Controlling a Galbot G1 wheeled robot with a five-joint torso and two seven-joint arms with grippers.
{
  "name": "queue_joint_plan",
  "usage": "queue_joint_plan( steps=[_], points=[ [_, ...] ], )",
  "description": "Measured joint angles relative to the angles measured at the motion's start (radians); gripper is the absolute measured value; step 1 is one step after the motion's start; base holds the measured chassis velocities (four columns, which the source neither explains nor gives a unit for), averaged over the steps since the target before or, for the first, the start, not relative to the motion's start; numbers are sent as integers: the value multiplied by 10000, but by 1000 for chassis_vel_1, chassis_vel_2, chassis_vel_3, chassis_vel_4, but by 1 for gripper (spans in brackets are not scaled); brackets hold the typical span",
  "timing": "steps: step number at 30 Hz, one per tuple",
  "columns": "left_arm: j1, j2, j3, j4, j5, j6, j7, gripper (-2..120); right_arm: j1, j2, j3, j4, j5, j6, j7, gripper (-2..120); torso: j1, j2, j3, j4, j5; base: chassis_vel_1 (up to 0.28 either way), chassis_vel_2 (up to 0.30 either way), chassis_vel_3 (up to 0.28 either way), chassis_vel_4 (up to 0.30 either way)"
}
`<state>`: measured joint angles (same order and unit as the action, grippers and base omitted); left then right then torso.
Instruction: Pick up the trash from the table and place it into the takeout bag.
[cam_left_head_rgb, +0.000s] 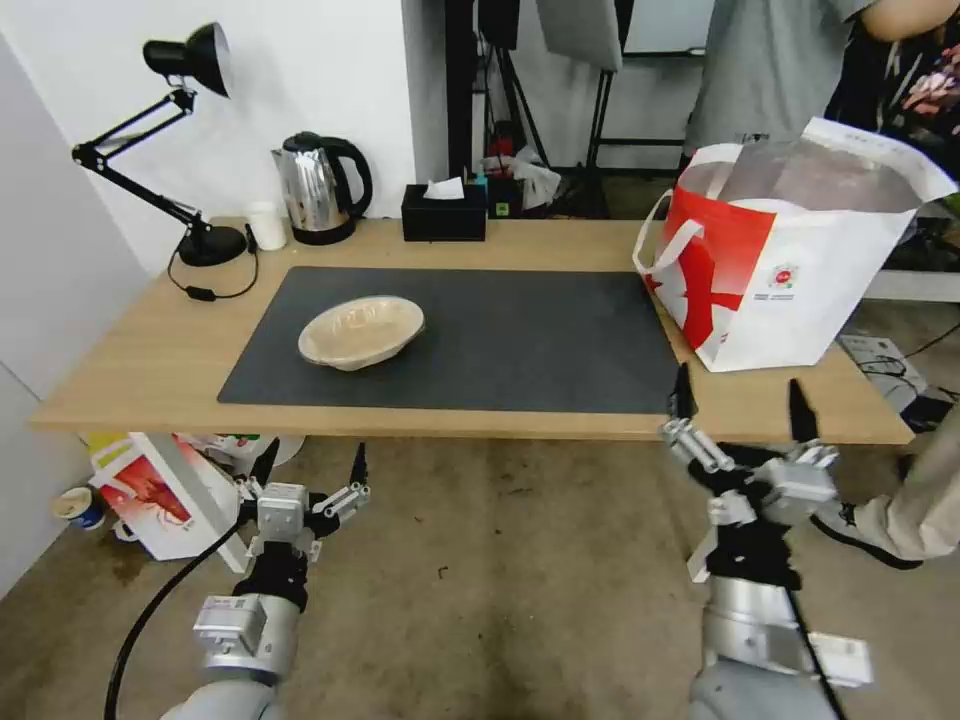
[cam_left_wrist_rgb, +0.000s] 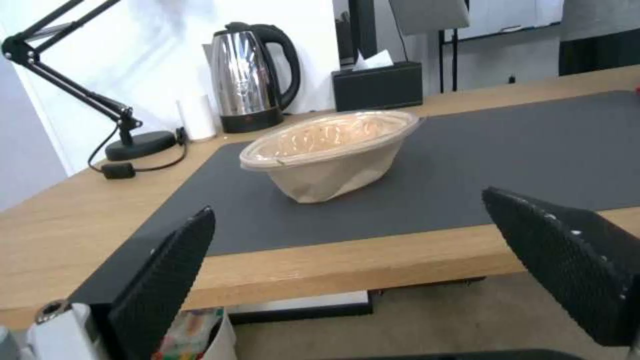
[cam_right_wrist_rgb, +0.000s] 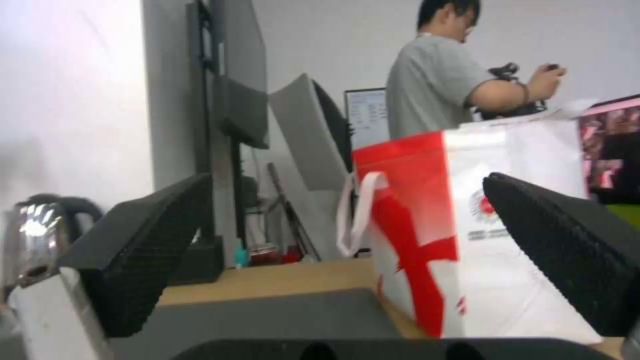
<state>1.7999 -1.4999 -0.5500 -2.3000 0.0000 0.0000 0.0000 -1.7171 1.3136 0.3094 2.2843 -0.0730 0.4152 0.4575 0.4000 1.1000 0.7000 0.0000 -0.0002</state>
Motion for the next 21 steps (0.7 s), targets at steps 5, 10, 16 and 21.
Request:
queue_joint_plan(
  steps=[5, 10, 16, 21],
  points=[
    [0, 0, 0, 0, 0, 0, 0, 100, 11, 116, -275, -599, -303, 511, -225, 100, 0, 0, 0, 0, 1, 0, 0, 0, 0],
    [0, 0, 0, 0, 0, 0, 0, 100, -78, 148, -532, -965, -732, 688, -224, 100, 0, 0, 0, 0, 1, 0, 0, 0, 0],
    [0, 0, 0, 0, -1, 0, 0, 100, -260, 233, -647, -1350, -1004, 1050, -134, 100, 0, 0, 0, -1, 1, 0, 0, 0, 0],
    [0, 0, 0, 0, -1, 0, -1, 100, -381, 277, -802, -1536, -1138, 1227, -111, 100, 0, 0, 0, -1, 2, 0, 0, 0, 0]
  ],
)
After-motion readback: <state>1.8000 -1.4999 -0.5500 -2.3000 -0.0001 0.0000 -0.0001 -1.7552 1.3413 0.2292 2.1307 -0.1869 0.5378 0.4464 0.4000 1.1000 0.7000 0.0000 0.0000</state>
